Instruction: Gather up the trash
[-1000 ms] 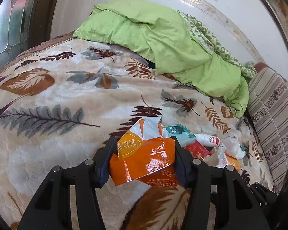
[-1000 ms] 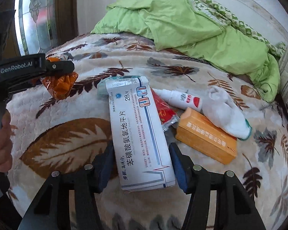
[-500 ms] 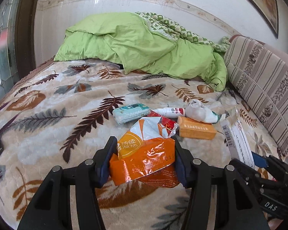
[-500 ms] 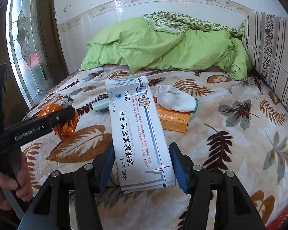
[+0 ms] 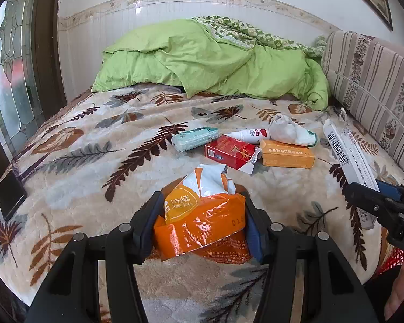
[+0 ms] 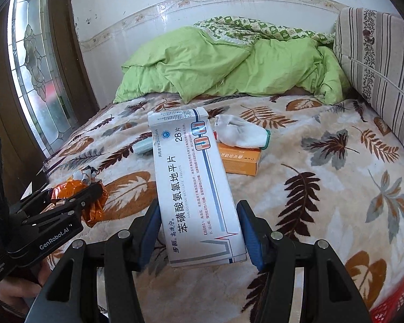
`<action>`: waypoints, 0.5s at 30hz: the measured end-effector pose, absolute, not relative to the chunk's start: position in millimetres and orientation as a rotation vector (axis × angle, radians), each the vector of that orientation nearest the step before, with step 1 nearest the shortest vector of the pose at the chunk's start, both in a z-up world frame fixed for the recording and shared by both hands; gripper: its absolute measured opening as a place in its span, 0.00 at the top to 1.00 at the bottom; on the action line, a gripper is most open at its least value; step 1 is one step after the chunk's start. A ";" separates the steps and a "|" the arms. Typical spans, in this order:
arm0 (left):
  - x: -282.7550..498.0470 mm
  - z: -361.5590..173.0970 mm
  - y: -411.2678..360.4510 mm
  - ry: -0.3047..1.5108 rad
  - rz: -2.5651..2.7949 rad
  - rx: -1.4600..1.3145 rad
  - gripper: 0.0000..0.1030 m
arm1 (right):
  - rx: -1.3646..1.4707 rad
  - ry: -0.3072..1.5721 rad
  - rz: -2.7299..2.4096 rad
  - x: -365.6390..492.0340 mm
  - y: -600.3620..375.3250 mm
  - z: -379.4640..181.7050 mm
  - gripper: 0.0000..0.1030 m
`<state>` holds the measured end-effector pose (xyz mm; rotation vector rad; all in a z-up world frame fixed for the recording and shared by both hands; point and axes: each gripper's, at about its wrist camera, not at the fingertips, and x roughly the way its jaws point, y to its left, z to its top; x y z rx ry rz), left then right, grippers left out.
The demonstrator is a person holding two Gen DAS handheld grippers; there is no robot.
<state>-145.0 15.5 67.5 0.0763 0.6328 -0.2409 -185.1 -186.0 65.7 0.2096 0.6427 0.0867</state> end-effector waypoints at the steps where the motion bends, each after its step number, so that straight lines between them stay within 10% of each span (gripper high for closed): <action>1: -143.6 66.4 16.6 0.636 -0.240 0.071 0.47 | 0.214 0.646 0.084 -183.7 -187.1 64.9 0.42; 15: -139.9 63.2 19.0 0.636 -0.233 0.082 0.47 | 0.183 0.658 0.086 -179.3 -177.6 62.4 0.42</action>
